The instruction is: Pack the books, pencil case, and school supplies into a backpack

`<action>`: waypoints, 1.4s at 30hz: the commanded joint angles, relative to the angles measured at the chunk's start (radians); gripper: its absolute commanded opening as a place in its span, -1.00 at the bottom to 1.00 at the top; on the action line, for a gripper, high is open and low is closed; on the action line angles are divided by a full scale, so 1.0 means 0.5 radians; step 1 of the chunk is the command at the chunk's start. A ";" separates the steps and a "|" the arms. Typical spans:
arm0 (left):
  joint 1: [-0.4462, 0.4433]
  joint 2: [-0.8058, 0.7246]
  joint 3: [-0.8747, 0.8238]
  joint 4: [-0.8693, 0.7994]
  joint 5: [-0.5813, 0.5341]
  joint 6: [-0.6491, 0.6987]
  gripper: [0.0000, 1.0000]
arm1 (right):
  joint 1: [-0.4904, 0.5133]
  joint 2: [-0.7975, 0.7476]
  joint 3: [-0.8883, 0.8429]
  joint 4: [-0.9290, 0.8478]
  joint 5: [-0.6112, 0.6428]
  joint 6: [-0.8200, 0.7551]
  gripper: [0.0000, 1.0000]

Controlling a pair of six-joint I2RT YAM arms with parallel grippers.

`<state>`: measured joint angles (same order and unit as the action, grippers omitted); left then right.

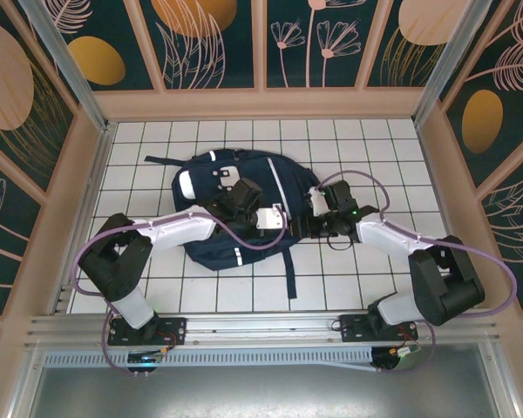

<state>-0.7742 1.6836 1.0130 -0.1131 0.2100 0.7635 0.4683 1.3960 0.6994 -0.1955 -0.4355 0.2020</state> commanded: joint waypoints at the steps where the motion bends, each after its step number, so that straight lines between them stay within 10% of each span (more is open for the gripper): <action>1: 0.054 -0.100 -0.011 0.008 0.159 -0.049 -1.00 | 0.029 -0.003 0.025 0.172 0.062 -0.185 -0.06; 12: 0.195 -0.125 -0.020 0.007 0.481 -0.139 -1.00 | 0.284 0.290 0.214 0.140 0.279 -0.301 -0.10; 21: 0.237 -0.168 -0.059 0.004 0.505 -0.115 -1.00 | 0.284 0.149 0.189 0.276 0.467 -0.262 -1.00; 35: 0.464 -0.369 -0.295 -0.007 0.490 0.092 -1.00 | 0.046 0.172 0.222 0.081 0.888 -0.129 -1.00; 42: 0.727 -0.345 -0.194 -0.007 0.424 -0.046 -1.00 | 0.311 0.164 0.269 0.031 0.702 -0.326 -1.00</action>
<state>-0.5076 1.5146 0.8734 -0.0700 0.5079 0.7650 0.5926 1.4902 0.8124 -0.1081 -0.1726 0.0742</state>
